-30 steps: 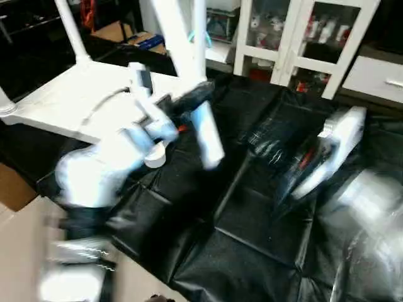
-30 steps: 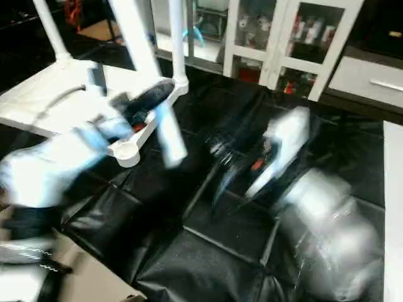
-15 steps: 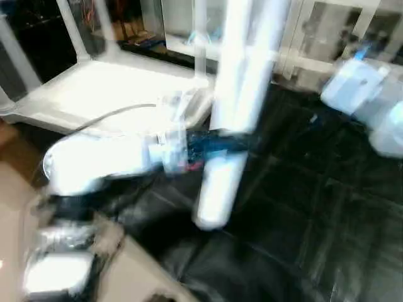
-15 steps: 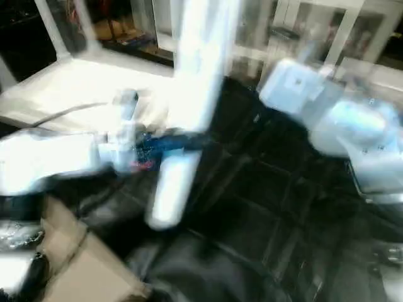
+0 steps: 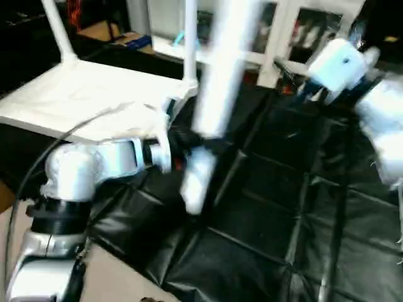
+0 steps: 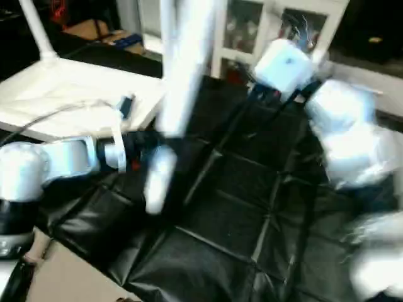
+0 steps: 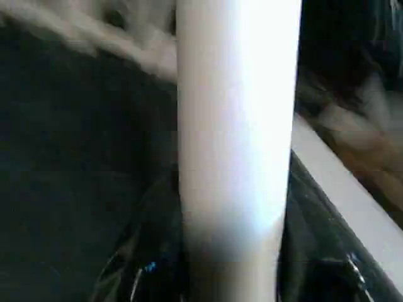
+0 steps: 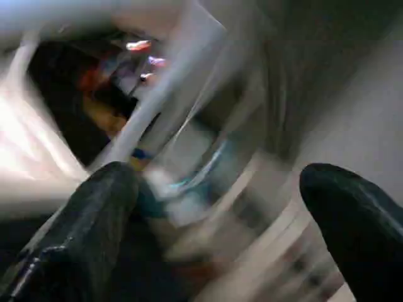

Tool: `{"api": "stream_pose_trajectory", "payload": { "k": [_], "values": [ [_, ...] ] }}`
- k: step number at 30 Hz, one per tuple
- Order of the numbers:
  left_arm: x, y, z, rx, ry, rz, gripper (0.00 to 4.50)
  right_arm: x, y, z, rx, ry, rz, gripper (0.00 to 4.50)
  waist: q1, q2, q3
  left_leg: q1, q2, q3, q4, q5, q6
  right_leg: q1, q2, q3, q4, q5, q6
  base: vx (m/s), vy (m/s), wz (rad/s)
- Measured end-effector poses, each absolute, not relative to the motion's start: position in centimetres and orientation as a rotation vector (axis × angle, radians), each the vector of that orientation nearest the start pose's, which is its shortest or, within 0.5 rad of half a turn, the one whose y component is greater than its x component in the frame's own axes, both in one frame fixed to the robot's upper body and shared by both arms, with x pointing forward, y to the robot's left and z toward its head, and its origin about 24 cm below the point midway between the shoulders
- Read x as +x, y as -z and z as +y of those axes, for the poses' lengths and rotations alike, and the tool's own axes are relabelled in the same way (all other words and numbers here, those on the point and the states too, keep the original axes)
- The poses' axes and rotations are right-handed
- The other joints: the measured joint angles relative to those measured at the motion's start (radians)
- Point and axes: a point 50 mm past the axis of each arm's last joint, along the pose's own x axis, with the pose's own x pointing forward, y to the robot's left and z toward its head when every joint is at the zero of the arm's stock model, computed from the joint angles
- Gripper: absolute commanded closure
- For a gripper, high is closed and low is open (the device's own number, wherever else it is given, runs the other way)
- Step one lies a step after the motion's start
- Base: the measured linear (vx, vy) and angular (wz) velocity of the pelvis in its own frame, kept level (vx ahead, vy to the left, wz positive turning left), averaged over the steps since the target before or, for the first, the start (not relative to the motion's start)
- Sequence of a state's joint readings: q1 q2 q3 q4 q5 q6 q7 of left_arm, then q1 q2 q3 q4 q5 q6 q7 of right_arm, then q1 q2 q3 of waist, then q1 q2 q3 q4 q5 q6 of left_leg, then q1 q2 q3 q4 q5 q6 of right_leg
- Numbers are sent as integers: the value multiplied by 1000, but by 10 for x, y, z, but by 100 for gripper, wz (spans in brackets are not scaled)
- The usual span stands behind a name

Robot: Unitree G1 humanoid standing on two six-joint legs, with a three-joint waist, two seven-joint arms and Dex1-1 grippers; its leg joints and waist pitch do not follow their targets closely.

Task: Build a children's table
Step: Pick table leg

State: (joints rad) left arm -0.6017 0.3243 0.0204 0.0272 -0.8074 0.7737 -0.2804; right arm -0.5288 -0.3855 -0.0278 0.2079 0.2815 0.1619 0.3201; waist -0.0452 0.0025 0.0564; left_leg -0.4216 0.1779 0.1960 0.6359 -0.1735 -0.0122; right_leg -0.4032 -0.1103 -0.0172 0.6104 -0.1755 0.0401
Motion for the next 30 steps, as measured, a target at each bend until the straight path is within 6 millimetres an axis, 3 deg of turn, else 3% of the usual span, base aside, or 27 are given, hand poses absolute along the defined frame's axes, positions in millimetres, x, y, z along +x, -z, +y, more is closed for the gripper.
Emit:
{"api": "stream_pose_trajectory", "payload": {
  "k": [2, 3, 9, 12, 15, 18, 22, 23, 25, 26, 27, 28, 29, 30],
  "values": [
    [329, -162, 132, -343, 617, 135, 296, 333, -111, -163, 82, -380, -22, 0, -1, 1, 0, 0, -1, 2, 0, 0, 0, -3, -1, 2, 1, 1, -1, 0, 0, 0],
    [329, -162, 133, -325, 593, 129, 296, 331, -105, -155, 120, -389, 1, 0, -1, 0, 0, -1, -1, 2, 0, 0, 0, -4, -1, 3, 1, 1, -1, 0, 0, 0],
    [317, -145, 148, -338, 516, 193, 296, 332, -118, -166, 145, -280, -99, 0, 28, 0, 0, 1, 0, 3, -2, 1, -2, -4, 0, 4, 2, 1, -1, 0, 0, 0],
    [310, -140, 149, -305, 472, 151, 296, 321, -132, -172, 156, -252, -126, 0, 46, 0, 0, 2, 0, 2, -4, 3, -4, -3, 0, 4, 1, 0, 1, 0, 0, 0],
    [306, -131, 144, -204, 395, 119, 296, 310, -139, -168, 159, -236, -109, 0, 50, -1, 0, 2, 0, 2, -6, 3, -6, -3, 1, 4, 1, -3, 11, 0, 0, 0],
    [300, -125, 138, -152, 342, 87, 296, 294, -129, -164, 168, -211, -73, 0, 52, -5, -1, 2, 0, 1, -10, 5, -8, -4, 1, 4, 0, -3, 15, 0, 0, 0],
    [299, -129, 145, -105, 263, 17, 296, 275, -102, -158, 211, -194, 15, 0, 50, -5, -2, 1, 0, 2, -13, 6, -10, -9, 1, 6, -1, -1, 22, 0, 0, 0],
    [298, -130, 147, -96, 246, -1, 296, 269, -96, -154, 216, -201, 38, 0, 52, -6, -3, 3, 5, 19, -10, 6, -10, -20, 12, 32, 1, 2, 29, 0, 0, 0],
    [297, -132, 149, -87, 229, -13, 296, 267, -95, -148, 233, -211, 47, 0, 65, -7, -3, 0, 2, 26, 7, -10, -7, -36, 27, 76, 3, 8, 41, -10, 70, -51],
    [297, -131, 148, -87, 231, -13, 296, 267, -96, -148, 241, -209, 44, 0, 73, -7, -3, 0, -9, 16, 32, -29, -2, -38, 37, 112, 1, 14, 53, -3, 99, -60],
    [296, -131, 148, -84, 227, -16, 296, 267, -98, -148, 246, -209, 40, 0, 76, -7, -3, -2, -25, 0, 44, -41, 11, -38, 43, 137, 1, 16, 63, -10, 167, -66],
    [296, -131, 148, -78, 222, -23, 296, 266, -99, -147, 252, -209, 43, 0, 74, -7, -3, -1, -36, -13, 61, -54, 10, -36, 49, 157, -2, 14, 72, -12, 219, -63],
    [296, -132, 150, -69, 213, -34, 296, 265, -101, -145, 265, -209, 39, 0, 63, -8, -4, 0, -48, -16, 73, -68, 20, -37, 54, 180, -9, 5, 86, -12, 219, -63],
    [295, -132, 151, -62, 206, -36, 296, 265, -102, -143, 276, -214, 40, 0, 45, -10, -5, 5, -51, 0, 72, -75, 33, -42, 53, 178, -22, -3, 86, -45, 230, -52]
  ]
}}
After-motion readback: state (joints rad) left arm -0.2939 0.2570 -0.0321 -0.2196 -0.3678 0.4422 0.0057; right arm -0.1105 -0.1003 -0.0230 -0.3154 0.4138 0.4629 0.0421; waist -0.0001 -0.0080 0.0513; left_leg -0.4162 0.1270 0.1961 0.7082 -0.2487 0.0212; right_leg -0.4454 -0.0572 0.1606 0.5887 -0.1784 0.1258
